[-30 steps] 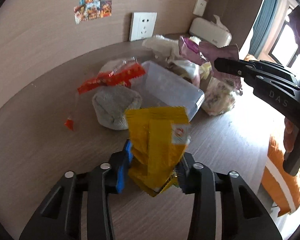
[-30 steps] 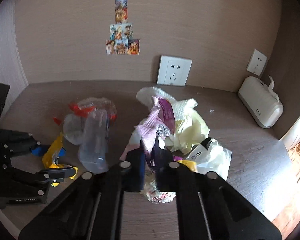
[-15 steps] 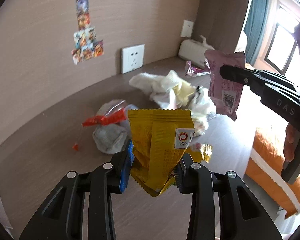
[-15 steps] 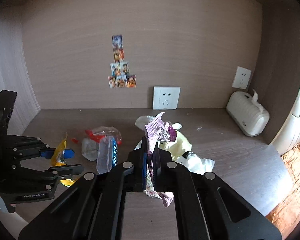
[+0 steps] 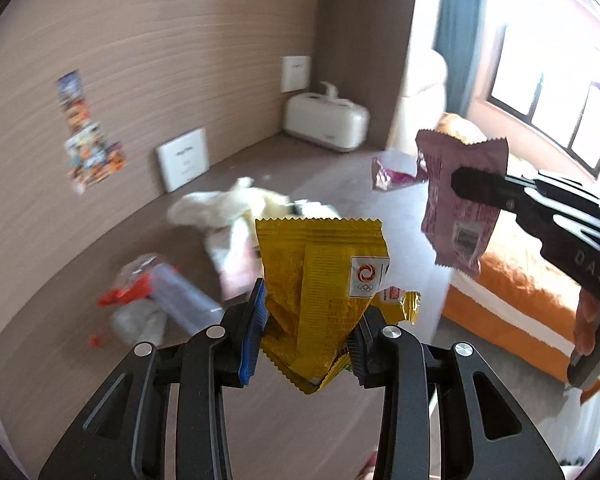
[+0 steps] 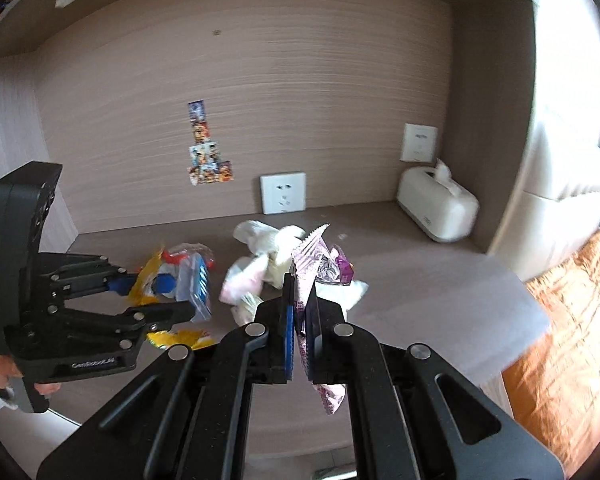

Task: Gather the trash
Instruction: 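Carry both wrappers over the white bin and open both grippers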

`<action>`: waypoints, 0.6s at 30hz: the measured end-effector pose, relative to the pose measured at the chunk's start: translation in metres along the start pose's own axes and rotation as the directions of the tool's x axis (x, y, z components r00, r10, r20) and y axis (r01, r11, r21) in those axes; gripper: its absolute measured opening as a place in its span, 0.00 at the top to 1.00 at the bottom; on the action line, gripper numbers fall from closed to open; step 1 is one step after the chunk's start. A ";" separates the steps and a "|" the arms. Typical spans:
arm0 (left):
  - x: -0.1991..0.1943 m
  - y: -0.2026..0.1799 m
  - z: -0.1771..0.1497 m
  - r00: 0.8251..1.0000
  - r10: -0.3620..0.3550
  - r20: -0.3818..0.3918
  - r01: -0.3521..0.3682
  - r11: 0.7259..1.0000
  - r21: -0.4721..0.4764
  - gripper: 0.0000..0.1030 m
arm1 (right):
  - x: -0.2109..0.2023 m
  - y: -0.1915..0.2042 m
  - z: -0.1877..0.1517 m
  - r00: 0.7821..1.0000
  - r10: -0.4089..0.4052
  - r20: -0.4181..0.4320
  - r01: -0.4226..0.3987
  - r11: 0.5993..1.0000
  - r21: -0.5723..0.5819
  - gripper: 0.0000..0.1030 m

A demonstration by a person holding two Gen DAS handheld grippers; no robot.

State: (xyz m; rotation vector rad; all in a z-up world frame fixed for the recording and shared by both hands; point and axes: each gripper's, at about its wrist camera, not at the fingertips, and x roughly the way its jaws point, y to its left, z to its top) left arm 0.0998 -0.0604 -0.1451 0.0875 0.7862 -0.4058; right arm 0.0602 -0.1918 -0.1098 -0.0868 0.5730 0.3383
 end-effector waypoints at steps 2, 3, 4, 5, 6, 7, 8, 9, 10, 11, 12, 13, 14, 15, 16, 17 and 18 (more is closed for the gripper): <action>0.005 -0.018 0.003 0.999 -0.032 -0.005 0.032 0.999 0.028 0.65 | -0.008 -0.010 -0.008 1.000 -0.020 -0.003 0.020 1.000 0.018 0.95; 0.009 -0.028 0.005 0.999 -0.053 -0.012 0.053 0.997 0.048 0.65 | -0.012 -0.015 -0.012 1.000 -0.030 -0.007 0.030 0.999 0.029 0.95; 0.012 -0.037 0.006 0.998 -0.066 -0.016 0.067 0.996 0.061 0.65 | -0.017 -0.021 -0.016 0.999 -0.040 -0.014 0.040 0.998 0.045 0.95; 0.015 -0.046 0.007 0.996 -0.084 -0.021 0.086 0.993 0.076 0.65 | -0.022 -0.027 -0.021 0.998 -0.053 -0.018 0.054 0.997 0.061 0.95; 0.018 -0.055 0.007 0.994 -0.106 -0.029 0.108 0.990 0.091 0.65 | -0.026 -0.032 -0.026 0.998 -0.065 -0.023 0.067 0.995 0.076 0.95; 0.021 -0.063 0.008 0.992 -0.119 -0.034 0.122 0.987 0.102 0.65 | -0.030 -0.036 -0.030 0.997 -0.075 -0.028 0.077 0.993 0.086 0.95; 0.024 -0.072 0.008 0.990 -0.135 -0.041 0.139 0.983 0.117 0.65 | -0.035 -0.041 -0.035 0.996 -0.087 -0.034 0.090 0.991 0.098 0.95; 0.028 -0.083 0.009 0.987 -0.155 -0.053 0.161 0.978 0.135 0.65 | -0.040 -0.047 -0.042 0.994 -0.103 -0.042 0.107 0.988 0.116 0.95; 0.031 -0.091 0.009 0.984 -0.167 -0.060 0.174 0.974 0.146 0.65 | -0.044 -0.051 -0.046 0.993 -0.111 -0.048 0.117 0.985 0.128 0.95; 0.035 -0.100 0.008 0.980 -0.184 -0.071 0.193 0.968 0.159 0.65 | -0.047 -0.056 -0.052 0.991 -0.122 -0.056 0.129 0.981 0.142 0.95; 0.038 -0.107 0.007 0.977 -0.197 -0.080 0.208 0.964 0.167 0.65 | -0.052 -0.061 -0.059 0.988 -0.138 -0.067 0.147 0.976 0.160 0.95; 0.043 -0.118 0.006 0.971 -0.217 -0.099 0.232 0.956 0.180 0.65 | -0.055 -0.065 -0.064 0.986 -0.148 -0.075 0.159 0.972 0.171 0.95; 0.049 -0.128 0.004 0.966 -0.232 -0.115 0.251 0.948 0.193 0.65 | -0.059 -0.070 -0.070 0.984 -0.158 -0.085 0.171 0.967 0.187 0.95; 0.052 -0.136 0.001 0.962 -0.241 -0.128 0.264 0.943 0.205 0.65 | -0.063 -0.076 -0.077 0.981 -0.167 -0.097 0.184 0.961 0.205 0.95; 0.060 -0.148 -0.003 0.956 -0.254 -0.149 0.283 0.932 0.225 0.65 | -0.066 -0.080 -0.084 0.978 -0.176 -0.109 0.197 0.956 0.219 0.95; 0.066 -0.156 -0.007 0.950 -0.264 -0.165 0.298 0.925 0.236 0.65 | -0.067 -0.085 -0.091 0.975 -0.186 -0.123 0.210 0.950 0.232 0.95; 0.076 -0.169 -0.013 0.941 -0.278 -0.194 0.322 0.913 0.250 0.65 | -0.069 -0.091 -0.100 0.971 -0.192 -0.143 0.223 0.942 0.252 0.95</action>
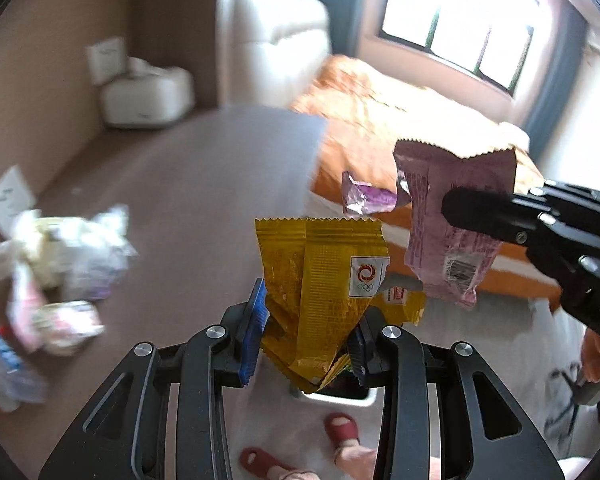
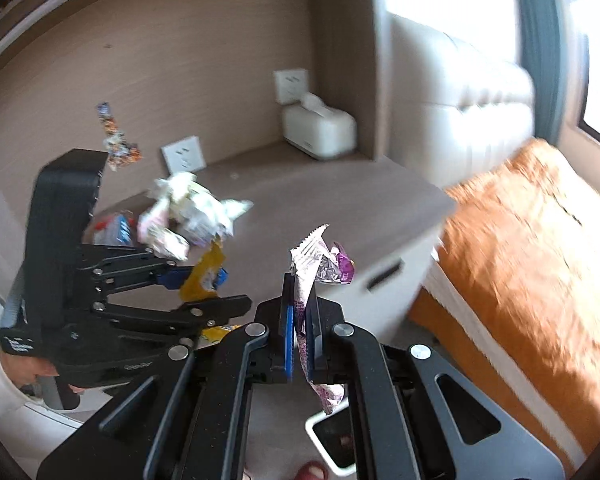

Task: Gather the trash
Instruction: 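Carry both wrappers over the white bin and open both grippers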

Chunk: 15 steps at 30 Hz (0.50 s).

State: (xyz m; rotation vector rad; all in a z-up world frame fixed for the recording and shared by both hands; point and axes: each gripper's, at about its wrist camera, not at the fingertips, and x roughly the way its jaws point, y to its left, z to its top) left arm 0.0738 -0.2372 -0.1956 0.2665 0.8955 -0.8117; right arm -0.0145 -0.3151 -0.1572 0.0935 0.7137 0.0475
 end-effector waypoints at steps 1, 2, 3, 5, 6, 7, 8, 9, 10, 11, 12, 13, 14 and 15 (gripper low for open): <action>0.010 -0.007 -0.002 1.000 -0.013 -0.017 0.013 1.000 0.015 0.65 | 0.002 -0.008 -0.007 1.000 -0.005 -0.018 0.006 1.000 0.024 0.95; 0.023 -0.015 -0.004 0.999 -0.027 -0.041 0.028 0.999 0.034 0.65 | 0.005 -0.016 -0.013 0.999 -0.010 -0.034 0.011 0.999 0.047 0.95; 0.033 -0.021 -0.007 0.997 -0.037 -0.062 0.040 0.998 0.047 0.65 | 0.010 -0.026 -0.022 0.998 -0.016 -0.061 0.021 0.997 0.075 0.95; 0.060 -0.038 -0.014 0.991 -0.074 -0.111 0.082 0.994 0.071 0.65 | 0.018 -0.040 -0.040 0.995 -0.029 -0.100 0.040 0.993 0.111 0.95; 0.069 -0.042 -0.016 0.988 -0.087 -0.129 0.097 0.992 0.074 0.65 | 0.023 -0.046 -0.047 0.993 -0.032 -0.117 0.047 0.991 0.124 0.95; 0.084 -0.048 -0.020 0.982 -0.107 -0.155 0.120 0.990 0.079 0.65 | 0.030 -0.055 -0.059 0.989 -0.034 -0.147 0.055 0.988 0.143 0.95; 0.098 -0.054 -0.024 0.977 -0.121 -0.175 0.138 0.987 0.082 0.65 | 0.034 -0.063 -0.069 0.985 -0.036 -0.168 0.063 0.985 0.159 0.95; 0.107 -0.057 -0.026 0.973 -0.127 -0.191 0.145 0.986 0.085 0.65 | 0.043 -0.073 -0.082 0.980 -0.036 -0.194 0.072 0.981 0.179 0.95; 0.123 -0.062 -0.031 0.966 -0.141 -0.218 0.164 0.983 0.088 0.65 | 0.049 -0.079 -0.090 0.976 -0.035 -0.215 0.077 0.979 0.191 0.95; 0.135 -0.066 -0.035 0.959 -0.158 -0.236 0.183 0.980 0.084 0.65 | 0.056 -0.085 -0.099 0.972 -0.035 -0.234 0.085 0.975 0.205 0.95; 0.153 -0.071 -0.041 0.949 -0.171 -0.265 0.199 0.977 0.082 0.65 | 0.065 -0.095 -0.111 0.967 -0.030 -0.252 0.090 0.969 0.228 0.95; 0.168 -0.074 -0.046 0.942 -0.178 -0.286 0.210 0.974 0.086 0.65 | 0.071 -0.101 -0.119 0.964 -0.024 -0.265 0.091 0.965 0.245 0.95; 0.178 -0.074 -0.050 0.937 -0.182 -0.299 0.217 0.972 0.088 0.65 | 0.081 -0.108 -0.129 0.959 -0.021 -0.283 0.097 0.961 0.259 0.95; 0.197 -0.077 -0.060 0.927 -0.183 -0.326 0.223 0.971 0.091 0.65 | 0.088 -0.113 -0.136 0.955 -0.023 -0.296 0.105 0.958 0.266 0.95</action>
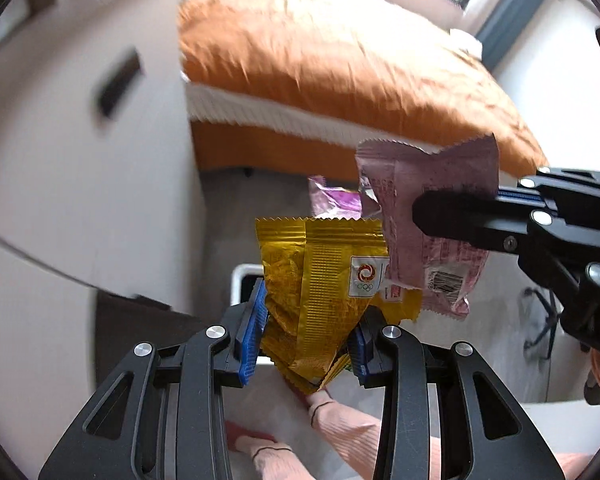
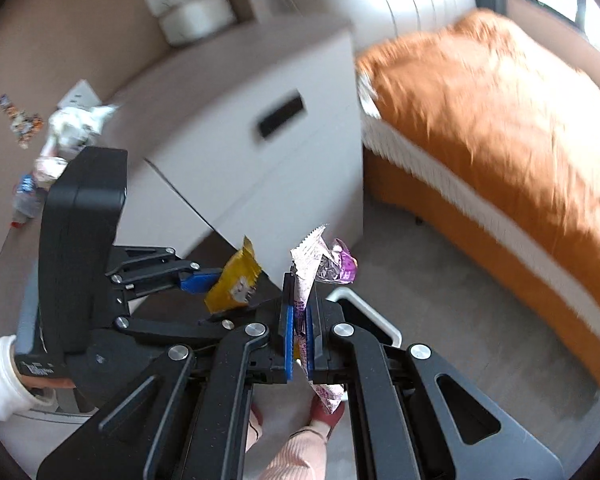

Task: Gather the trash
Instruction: 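Carry both wrappers over the white bin and open both grippers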

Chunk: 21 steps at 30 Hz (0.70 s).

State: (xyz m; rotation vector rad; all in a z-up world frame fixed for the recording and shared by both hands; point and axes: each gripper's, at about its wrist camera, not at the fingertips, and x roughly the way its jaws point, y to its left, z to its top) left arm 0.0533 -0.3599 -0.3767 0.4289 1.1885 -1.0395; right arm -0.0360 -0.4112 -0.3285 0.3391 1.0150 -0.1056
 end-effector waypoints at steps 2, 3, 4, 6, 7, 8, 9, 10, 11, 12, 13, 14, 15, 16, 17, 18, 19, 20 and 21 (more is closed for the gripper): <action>0.032 0.003 -0.004 0.999 -0.006 -0.038 0.006 1.000 0.004 0.65 | 0.032 -0.017 -0.011 0.999 0.003 -0.040 -0.002 1.000 0.028 0.95; 0.050 0.004 -0.009 0.998 -0.009 -0.060 0.010 1.000 0.008 0.65 | 0.046 -0.022 -0.015 0.998 -0.010 -0.057 0.011 0.999 0.030 0.95; 0.064 0.004 -0.011 0.997 -0.015 -0.074 0.016 1.000 0.012 0.65 | 0.065 -0.028 -0.022 0.997 -0.030 -0.076 0.032 0.999 0.023 0.95; 0.097 0.009 -0.019 0.994 -0.031 -0.107 0.033 0.999 0.019 0.65 | 0.090 -0.038 -0.032 0.994 -0.025 -0.103 0.028 0.999 0.031 0.95; 0.110 0.009 -0.025 0.992 -0.040 -0.120 0.043 0.999 0.021 0.65 | 0.107 -0.044 -0.038 0.993 -0.013 -0.121 0.019 0.999 0.048 0.95; 0.126 0.011 -0.030 0.990 -0.046 -0.135 0.050 0.998 0.024 0.65 | 0.121 -0.050 -0.043 0.991 -0.002 -0.134 0.010 0.998 0.063 0.95; 0.142 0.015 -0.034 0.988 -0.047 -0.149 0.052 0.998 0.027 0.65 | 0.135 -0.056 -0.049 0.988 0.013 -0.151 -0.002 0.997 0.078 0.95; 0.155 0.018 -0.038 0.986 -0.051 -0.160 0.056 0.998 0.027 0.65 | 0.156 -0.064 -0.057 0.983 0.044 -0.177 -0.025 0.994 0.109 0.95; 0.168 0.022 -0.041 0.984 -0.054 -0.169 0.059 0.998 0.025 0.65 | 0.169 -0.070 -0.063 0.979 0.063 -0.193 -0.038 0.991 0.131 0.95; 0.182 0.026 -0.044 0.982 -0.062 -0.180 0.067 0.998 0.018 0.65 | 0.186 -0.077 -0.069 0.973 0.087 -0.214 -0.055 0.987 0.154 0.95; 0.192 0.029 -0.047 0.980 -0.071 -0.187 0.074 0.997 0.008 0.65 | 0.200 -0.081 -0.074 0.969 0.097 -0.228 -0.059 0.984 0.167 0.95; 0.203 0.032 -0.049 0.978 -0.075 -0.193 0.076 0.997 -0.001 0.65 | 0.213 -0.084 -0.078 0.965 0.100 -0.242 -0.058 0.983 0.173 0.95; 0.214 0.035 -0.051 0.977 -0.074 -0.201 0.074 0.997 -0.007 0.65 | 0.227 -0.088 -0.084 0.960 0.105 -0.260 -0.059 0.982 0.178 0.95; 0.228 0.041 -0.055 0.973 -0.078 -0.216 0.076 0.997 -0.018 0.63 | 0.240 -0.089 -0.088 0.955 0.111 -0.275 -0.061 0.981 0.182 0.95; 0.239 0.045 -0.058 0.969 -0.082 -0.233 0.078 0.997 -0.028 0.59 | 0.251 -0.090 -0.091 0.951 0.112 -0.289 -0.061 0.982 0.180 0.94; 0.246 0.050 -0.059 0.967 -0.081 -0.242 0.076 0.997 -0.031 0.36 | 0.261 -0.092 -0.093 0.948 0.101 -0.303 -0.049 0.984 0.174 0.88; 0.255 0.052 -0.061 0.965 -0.079 -0.249 0.072 0.997 -0.036 0.03 | 0.270 -0.094 -0.094 0.944 0.105 -0.314 -0.052 0.983 0.175 0.75; 0.261 0.054 -0.063 0.967 -0.070 -0.245 0.062 0.997 -0.041 0.05 | 0.277 -0.096 -0.095 0.942 0.099 -0.321 -0.045 0.984 0.173 0.34; 0.266 0.055 -0.065 0.964 -0.071 -0.256 0.061 0.997 -0.046 0.05 | 0.278 -0.096 -0.097 0.945 0.077 -0.319 -0.025 0.986 0.163 0.10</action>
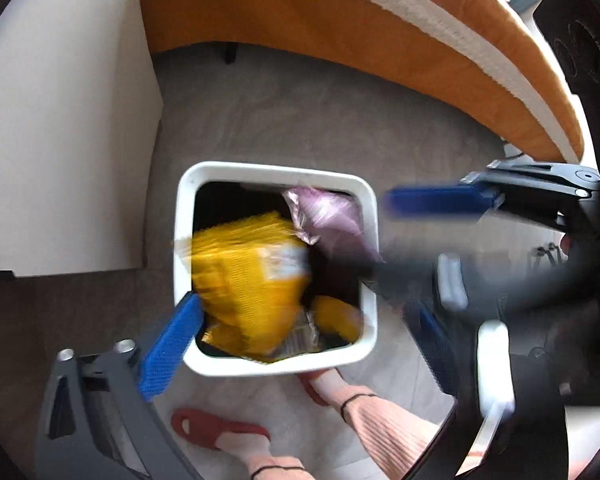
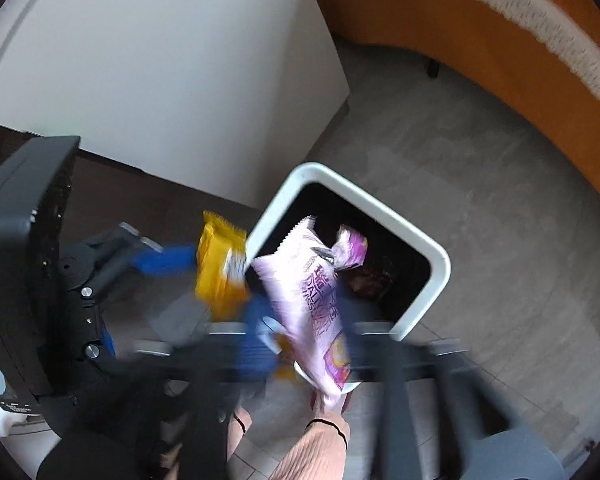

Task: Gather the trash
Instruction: 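Carry both wrappers over the white bin and open both grippers, then move both open grippers back to the remaining trash on the desk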

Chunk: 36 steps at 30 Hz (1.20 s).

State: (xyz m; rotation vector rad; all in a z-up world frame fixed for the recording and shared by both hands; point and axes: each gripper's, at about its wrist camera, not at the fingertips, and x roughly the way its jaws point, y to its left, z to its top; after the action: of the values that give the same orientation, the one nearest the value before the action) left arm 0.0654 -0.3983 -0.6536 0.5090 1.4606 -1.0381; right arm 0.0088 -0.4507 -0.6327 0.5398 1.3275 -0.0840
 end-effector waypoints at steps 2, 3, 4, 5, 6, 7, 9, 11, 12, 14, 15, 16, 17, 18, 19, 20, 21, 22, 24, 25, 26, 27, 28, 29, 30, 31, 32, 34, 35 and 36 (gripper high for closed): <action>0.006 0.000 -0.002 1.000 0.005 -0.010 -0.005 1.000 -0.001 0.05 | 0.003 -0.002 0.001 1.000 -0.024 0.007 0.024 1.000 -0.015 0.09; 0.005 0.001 -0.003 1.000 0.012 -0.007 -0.012 1.000 0.002 0.05 | 0.002 -0.004 -0.001 1.000 -0.022 0.005 0.022 1.000 -0.013 0.09; 0.002 0.000 -0.004 1.000 0.010 -0.007 -0.010 1.000 0.002 0.05 | -0.001 -0.006 -0.001 1.000 -0.029 0.008 0.029 1.000 -0.009 0.09; -0.001 0.000 -0.004 1.000 0.005 -0.004 -0.005 1.000 -0.002 0.05 | -0.005 -0.007 0.000 0.999 -0.031 0.015 0.031 1.000 -0.007 0.09; -0.006 0.001 -0.003 1.000 0.006 0.004 -0.006 1.000 -0.005 0.05 | -0.007 -0.008 0.000 0.999 -0.030 0.019 0.031 1.000 -0.006 0.06; -0.009 -0.001 -0.006 1.000 0.008 0.009 -0.008 1.000 -0.005 0.05 | -0.012 -0.008 0.001 0.999 -0.039 0.029 0.039 0.999 -0.007 0.05; -0.016 -0.002 -0.001 1.000 0.014 0.016 -0.014 1.000 -0.005 0.05 | -0.021 -0.008 0.003 0.998 -0.044 0.041 0.044 0.999 -0.013 0.05; -0.025 -0.008 0.004 0.999 0.025 0.033 -0.024 1.000 -0.009 0.05 | -0.035 -0.004 0.003 0.997 -0.054 0.058 0.055 0.998 -0.019 0.05; -0.035 -0.009 0.004 0.999 0.025 0.040 -0.025 1.000 -0.012 0.05 | -0.040 -0.002 0.005 0.996 -0.060 0.066 0.061 0.998 -0.024 0.05; -0.051 -0.012 0.005 0.998 0.042 0.054 -0.042 0.999 -0.009 0.05 | -0.054 0.003 0.006 0.995 -0.065 0.080 0.068 0.997 -0.036 0.05; -0.061 -0.013 0.005 0.997 0.054 0.063 -0.054 0.999 -0.003 0.05 | -0.065 0.007 0.007 0.994 -0.067 0.091 0.071 0.997 -0.039 0.05; -0.069 -0.015 0.006 0.996 0.060 0.069 -0.061 0.998 0.000 0.05 | -0.072 0.009 0.007 0.993 -0.066 0.098 0.071 0.997 -0.041 0.05; -0.079 -0.017 0.006 0.995 0.067 0.078 -0.068 0.998 0.002 0.05 | -0.081 0.012 0.008 0.992 -0.066 0.107 0.071 0.997 -0.044 0.05; -0.088 -0.019 0.007 0.994 0.069 0.084 -0.069 0.998 0.001 0.05 | -0.094 0.016 0.008 0.990 -0.066 0.122 0.072 0.996 -0.046 0.05; -0.103 -0.022 0.008 0.993 0.064 0.099 -0.064 0.998 -0.003 0.05 | -0.104 0.020 0.009 0.989 -0.065 0.133 0.072 0.996 -0.048 0.05; -0.113 -0.025 0.008 0.992 0.062 0.108 -0.062 0.998 -0.007 0.05 | -0.116 0.024 0.010 0.988 -0.064 0.143 0.071 0.996 -0.050 0.05; -0.123 -0.028 0.009 0.991 0.062 0.116 -0.062 0.998 -0.010 0.05 | -0.128 0.029 0.010 0.986 -0.064 0.155 0.072 0.996 -0.051 0.05; -0.136 -0.032 0.010 0.990 0.062 0.128 -0.061 0.998 -0.013 0.05 | -0.138 0.033 0.010 0.984 -0.064 0.165 0.073 0.996 -0.050 0.05; -0.160 -0.039 0.010 0.986 0.069 0.155 -0.067 0.998 -0.018 0.05 | -0.163 0.041 0.010 0.980 -0.059 0.190 0.070 0.996 -0.052 0.05; -0.176 -0.044 0.010 0.982 0.075 0.172 -0.072 0.997 -0.023 0.05 | -0.181 0.047 0.010 0.977 -0.057 0.206 0.070 0.996 -0.057 0.05; -0.188 -0.047 0.009 0.980 0.079 0.185 -0.076 0.997 -0.026 0.05 | -0.193 0.052 0.011 0.974 -0.056 0.221 0.072 0.995 -0.063 0.05; -0.200 -0.051 0.008 0.976 0.087 0.198 -0.082 0.996 -0.033 0.05 | -0.203 0.057 0.012 0.970 -0.054 0.237 0.072 0.995 -0.070 0.05; -0.217 -0.055 0.007 0.972 0.093 0.218 -0.086 0.995 -0.045 0.05 | -0.220 0.065 0.012 0.964 -0.049 0.261 0.073 0.994 -0.085 0.05; -0.230 -0.058 0.005 0.968 0.091 0.235 -0.082 0.995 -0.049 0.05 | -0.235 0.072 0.013 0.958 -0.046 0.281 0.077 0.992 -0.099 0.05; -0.244 -0.061 0.004 0.963 0.094 0.252 -0.083 0.995 -0.056 0.05 | -0.247 0.077 0.013 0.953 -0.045 0.300 0.082 0.991 -0.110 0.05; -0.262 -0.065 0.001 0.956 0.101 0.277 -0.085 0.994 -0.070 0.05 | -0.266 0.087 0.013 0.943 -0.038 0.331 0.087 0.988 -0.132 0.05; -0.276 -0.067 -0.001 0.950 0.099 0.296 -0.079 0.994 -0.079 0.05 | -0.277 0.095 0.013 0.937 -0.030 0.348 0.086 0.985 -0.149 0.05; -0.306 -0.070 -0.008 0.933 0.102 0.345 -0.069 0.992 -0.108 0.05 | -0.301 0.113 0.013 0.919 -0.013 0.393 0.092 0.979 -0.182 0.05; -0.322 -0.070 -0.013 0.923 0.104 0.370 -0.062 0.991 -0.121 0.05 | -0.313 0.122 0.014 0.909 0.000 0.416 0.093 0.974 -0.204 0.05; -0.334 -0.069 -0.016 0.916 0.107 0.387 -0.060 0.990 -0.130 0.05 | -0.324 0.132 0.015 0.901 0.015 0.433 0.094 0.969 -0.229 0.05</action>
State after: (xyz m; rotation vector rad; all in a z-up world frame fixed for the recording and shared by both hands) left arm 0.0645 -0.3341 -0.3183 0.2568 1.1220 -0.9190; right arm -0.0135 -0.4202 -0.2849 0.2607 0.8949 -0.0676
